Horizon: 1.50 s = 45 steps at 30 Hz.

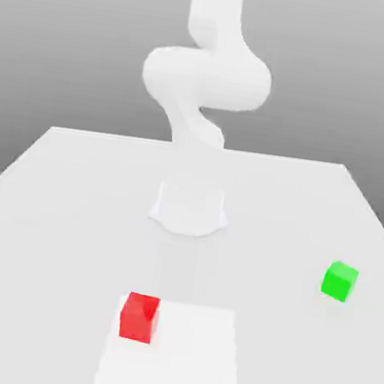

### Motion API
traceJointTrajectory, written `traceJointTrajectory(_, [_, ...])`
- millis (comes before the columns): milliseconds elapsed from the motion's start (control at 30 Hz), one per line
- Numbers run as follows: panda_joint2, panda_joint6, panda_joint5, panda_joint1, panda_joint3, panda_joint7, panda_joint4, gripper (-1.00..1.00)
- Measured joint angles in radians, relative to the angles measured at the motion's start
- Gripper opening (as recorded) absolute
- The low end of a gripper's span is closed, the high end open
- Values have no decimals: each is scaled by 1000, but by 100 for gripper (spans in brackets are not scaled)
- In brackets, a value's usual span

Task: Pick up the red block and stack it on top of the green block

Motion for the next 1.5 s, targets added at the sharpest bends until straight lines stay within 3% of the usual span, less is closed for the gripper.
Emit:
traceJointTrajectory(600, [671, 417, -2, -67, -63, -15, -423, 0])
traceJointTrajectory(833, [925, 625, 47, -87, -34, -51, -418, 0])
traceJointTrajectory(867, [951, 647, 52, -92, -28, -55, -414, -100])
traceJointTrajectory(1100, [952, 648, 48, -95, -26, -52, -414, -100])
traceJointTrajectory(1333, [733, 461, 5, -89, -31, -34, -446, -100])
traceJointTrajectory(1500, [685, 422, 16, 48, 52, -196, -455, -100])
